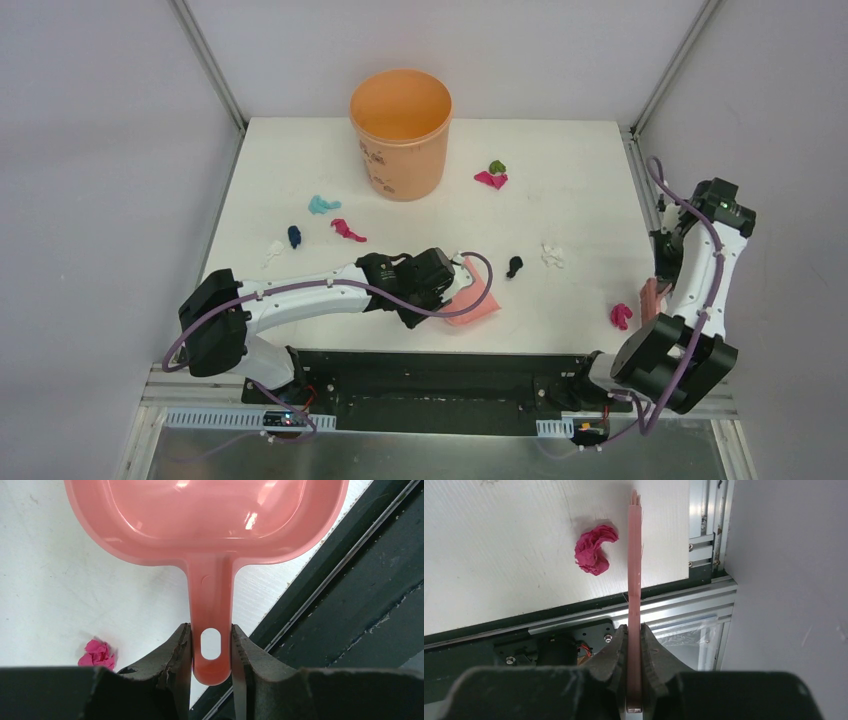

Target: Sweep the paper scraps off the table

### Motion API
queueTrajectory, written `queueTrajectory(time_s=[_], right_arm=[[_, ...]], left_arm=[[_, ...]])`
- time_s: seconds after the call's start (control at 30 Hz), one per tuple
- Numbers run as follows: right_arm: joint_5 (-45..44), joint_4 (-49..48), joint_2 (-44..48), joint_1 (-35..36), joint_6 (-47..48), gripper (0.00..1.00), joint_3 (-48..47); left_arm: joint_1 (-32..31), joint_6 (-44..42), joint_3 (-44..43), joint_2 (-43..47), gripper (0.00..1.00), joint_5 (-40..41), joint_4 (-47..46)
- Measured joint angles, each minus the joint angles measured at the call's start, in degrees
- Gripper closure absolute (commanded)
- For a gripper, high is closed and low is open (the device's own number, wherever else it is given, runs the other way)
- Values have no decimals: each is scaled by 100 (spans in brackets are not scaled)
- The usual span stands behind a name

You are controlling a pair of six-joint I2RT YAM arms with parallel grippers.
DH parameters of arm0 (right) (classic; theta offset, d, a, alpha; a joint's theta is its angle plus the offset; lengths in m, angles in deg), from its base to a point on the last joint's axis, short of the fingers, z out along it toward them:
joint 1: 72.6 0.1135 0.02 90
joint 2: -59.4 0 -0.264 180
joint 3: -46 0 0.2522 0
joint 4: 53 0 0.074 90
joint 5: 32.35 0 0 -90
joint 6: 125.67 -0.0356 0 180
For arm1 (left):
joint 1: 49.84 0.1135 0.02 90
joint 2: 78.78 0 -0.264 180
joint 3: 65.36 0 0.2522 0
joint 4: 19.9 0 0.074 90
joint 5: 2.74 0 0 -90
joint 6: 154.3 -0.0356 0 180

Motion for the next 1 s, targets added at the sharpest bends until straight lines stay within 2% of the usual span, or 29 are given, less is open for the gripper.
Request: queueTrajectory(time_s=[0.3,0.6,0.87,1.0], right_arm=[[575,20,-459,785,-942,100,-35],[1947,-249,-979,1672,-2074,100,-732],[2168,-284,-944,1731,-1987,100,-1451],[2656,-752,-994,1773,-2151,100,-2015]], left_arm=[[-2,-4,0,0,100,-197,4],[-2,-13,0,-22,100,-223,4],[-2,-15,0,-175,100,-221,55],[-2,-48,0,-186,100,-181,52]])
